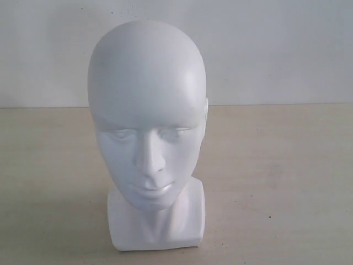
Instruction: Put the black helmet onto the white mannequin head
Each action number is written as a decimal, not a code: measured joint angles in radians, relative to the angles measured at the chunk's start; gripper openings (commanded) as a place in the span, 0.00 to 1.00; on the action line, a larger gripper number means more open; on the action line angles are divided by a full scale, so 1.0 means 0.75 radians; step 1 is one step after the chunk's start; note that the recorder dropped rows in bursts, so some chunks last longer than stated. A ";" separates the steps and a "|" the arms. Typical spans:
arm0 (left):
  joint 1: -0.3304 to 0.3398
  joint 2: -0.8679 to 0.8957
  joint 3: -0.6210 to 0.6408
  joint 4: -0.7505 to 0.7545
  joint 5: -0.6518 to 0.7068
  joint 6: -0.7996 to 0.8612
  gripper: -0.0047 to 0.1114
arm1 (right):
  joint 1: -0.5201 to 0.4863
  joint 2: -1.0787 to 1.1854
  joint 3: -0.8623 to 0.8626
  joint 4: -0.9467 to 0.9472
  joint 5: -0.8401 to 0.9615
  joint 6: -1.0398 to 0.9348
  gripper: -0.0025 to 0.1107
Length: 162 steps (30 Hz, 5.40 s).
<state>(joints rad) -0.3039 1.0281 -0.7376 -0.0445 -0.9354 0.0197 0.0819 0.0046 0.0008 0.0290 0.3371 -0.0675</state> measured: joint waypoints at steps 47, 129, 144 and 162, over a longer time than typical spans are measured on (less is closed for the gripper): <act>0.000 -0.022 0.148 0.421 -0.242 -1.265 0.08 | 0.000 0.000 0.000 0.000 0.000 0.000 0.02; 0.000 -0.230 0.107 0.705 -0.284 -2.054 0.08 | 0.000 0.000 0.000 0.005 0.000 0.002 0.02; -0.030 0.161 -0.240 0.877 -0.275 -2.054 0.08 | 0.000 0.000 0.000 0.005 0.000 0.002 0.02; -0.317 0.413 -0.411 0.841 -0.266 -1.889 0.08 | 0.000 0.000 0.000 0.005 0.000 0.002 0.02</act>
<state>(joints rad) -0.5417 1.3379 -1.0458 0.5862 -1.1350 -1.3970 0.0819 0.0046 0.0008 0.0326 0.3371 -0.0660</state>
